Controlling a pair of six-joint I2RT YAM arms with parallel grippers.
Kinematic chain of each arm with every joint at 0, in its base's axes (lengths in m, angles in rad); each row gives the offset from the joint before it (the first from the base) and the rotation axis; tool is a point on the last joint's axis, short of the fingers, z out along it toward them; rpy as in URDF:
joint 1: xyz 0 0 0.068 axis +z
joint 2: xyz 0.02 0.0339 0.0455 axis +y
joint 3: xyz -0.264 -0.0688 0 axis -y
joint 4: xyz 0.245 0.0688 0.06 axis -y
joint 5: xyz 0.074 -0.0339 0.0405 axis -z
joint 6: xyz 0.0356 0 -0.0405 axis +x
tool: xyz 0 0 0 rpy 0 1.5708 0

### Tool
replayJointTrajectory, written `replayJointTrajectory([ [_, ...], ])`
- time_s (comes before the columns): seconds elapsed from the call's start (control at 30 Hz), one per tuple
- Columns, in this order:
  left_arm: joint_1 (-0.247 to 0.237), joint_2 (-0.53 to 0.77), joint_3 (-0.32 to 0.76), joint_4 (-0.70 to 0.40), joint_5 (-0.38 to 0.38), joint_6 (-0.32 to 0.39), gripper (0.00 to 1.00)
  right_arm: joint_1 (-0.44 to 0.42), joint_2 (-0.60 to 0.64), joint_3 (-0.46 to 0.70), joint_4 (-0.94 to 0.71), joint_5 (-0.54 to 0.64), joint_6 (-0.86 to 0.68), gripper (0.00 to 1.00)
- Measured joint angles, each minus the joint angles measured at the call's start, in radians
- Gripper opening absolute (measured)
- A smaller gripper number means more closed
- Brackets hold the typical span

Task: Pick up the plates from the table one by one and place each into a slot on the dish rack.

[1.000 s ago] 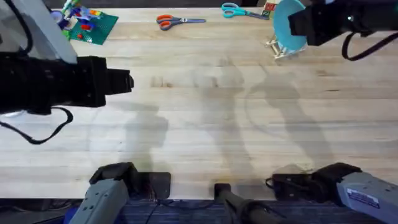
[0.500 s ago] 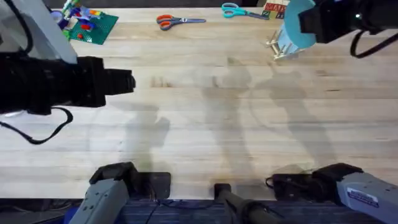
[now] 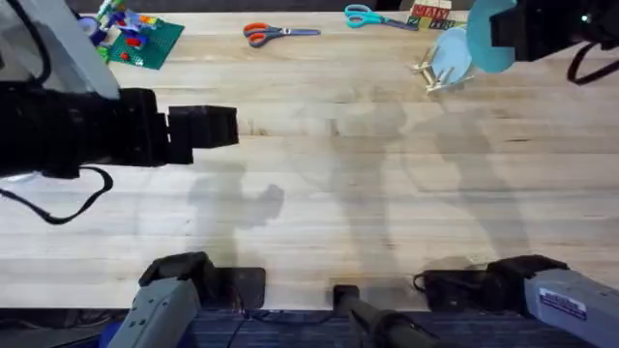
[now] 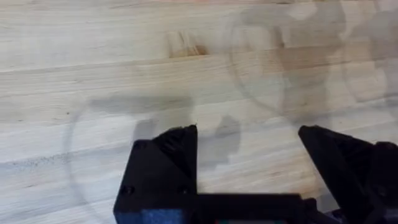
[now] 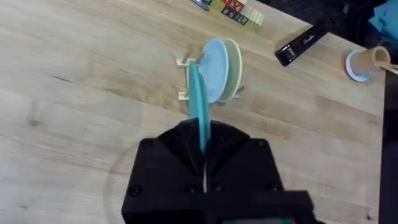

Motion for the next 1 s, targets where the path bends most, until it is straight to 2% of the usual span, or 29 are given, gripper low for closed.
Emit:
replayJointTrajectory([
  [0.4,0.000,0.000,0.000,0.000,0.000,0.000,0.993,-0.093,0.000,0.005,0.019,-0.057,-0.027,0.029],
  [0.7,0.000,0.000,0.000,0.000,0.000,0.000,0.993,-0.125,0.000,0.048,0.014,-0.075,-0.045,0.029],
  [1.0,0.000,0.000,0.000,0.000,0.000,0.000,0.994,-0.154,0.041,0.050,0.000,-0.176,-0.045,0.029],
])
